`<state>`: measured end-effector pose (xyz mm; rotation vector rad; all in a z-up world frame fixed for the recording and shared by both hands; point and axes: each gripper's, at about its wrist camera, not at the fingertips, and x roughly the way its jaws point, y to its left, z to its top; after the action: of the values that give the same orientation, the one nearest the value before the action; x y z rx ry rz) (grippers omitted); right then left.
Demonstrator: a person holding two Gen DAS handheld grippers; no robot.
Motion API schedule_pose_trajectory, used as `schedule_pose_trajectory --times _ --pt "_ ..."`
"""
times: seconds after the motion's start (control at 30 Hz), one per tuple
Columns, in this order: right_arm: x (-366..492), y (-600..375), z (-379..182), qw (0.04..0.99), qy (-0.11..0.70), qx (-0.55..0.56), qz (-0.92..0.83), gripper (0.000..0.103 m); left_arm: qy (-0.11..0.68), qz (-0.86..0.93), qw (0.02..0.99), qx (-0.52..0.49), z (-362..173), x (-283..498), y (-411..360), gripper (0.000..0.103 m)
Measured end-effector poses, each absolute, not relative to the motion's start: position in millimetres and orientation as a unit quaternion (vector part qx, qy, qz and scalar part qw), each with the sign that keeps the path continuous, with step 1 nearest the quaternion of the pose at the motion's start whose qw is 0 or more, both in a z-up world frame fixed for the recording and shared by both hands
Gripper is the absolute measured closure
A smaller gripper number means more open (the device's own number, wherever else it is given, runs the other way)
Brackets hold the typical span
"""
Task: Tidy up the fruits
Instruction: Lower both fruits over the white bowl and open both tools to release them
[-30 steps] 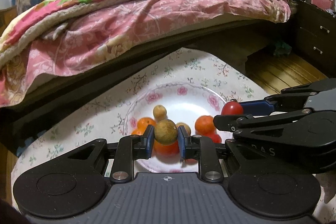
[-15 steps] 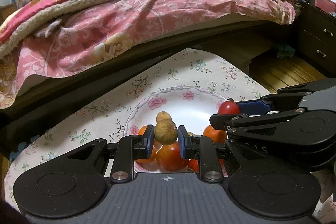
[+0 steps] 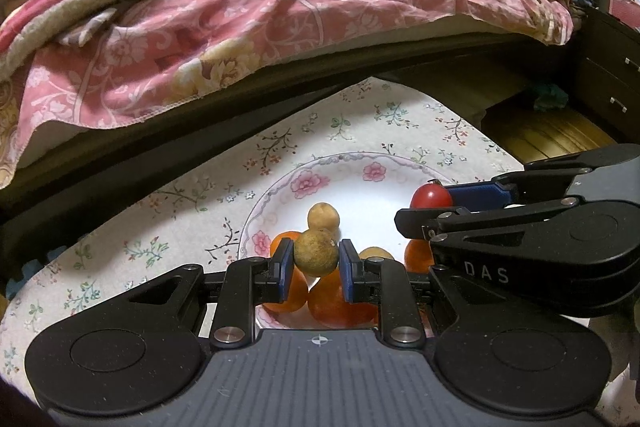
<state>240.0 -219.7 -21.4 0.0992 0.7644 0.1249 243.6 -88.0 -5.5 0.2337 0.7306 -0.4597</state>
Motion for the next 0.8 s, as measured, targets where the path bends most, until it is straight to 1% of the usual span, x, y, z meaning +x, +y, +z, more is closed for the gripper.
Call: schedule_pose_trajectory --times 0.2,0.33,0.6,0.8 --pt "241.6 -220.6 -23.6 0.924 0.374 0.050 0.060 0.066 0.355 -0.224 0.901 0.110 -8.2 245.7 -88.5 0.073" --pt "242.8 -222.9 -24.6 0.924 0.373 0.058 0.057 0.066 0.353 -0.220 0.903 0.107 -7.3 247.0 -86.7 0.068" --pt "244.5 -225.5 -23.6 0.924 0.371 0.071 0.056 0.065 0.353 -0.221 0.904 0.097 -5.0 248.5 -83.2 0.062" --pt "242.8 -227.3 -18.4 0.927 0.363 0.078 0.052 0.064 0.347 -0.218 0.907 0.096 -0.5 247.7 -80.8 0.055"
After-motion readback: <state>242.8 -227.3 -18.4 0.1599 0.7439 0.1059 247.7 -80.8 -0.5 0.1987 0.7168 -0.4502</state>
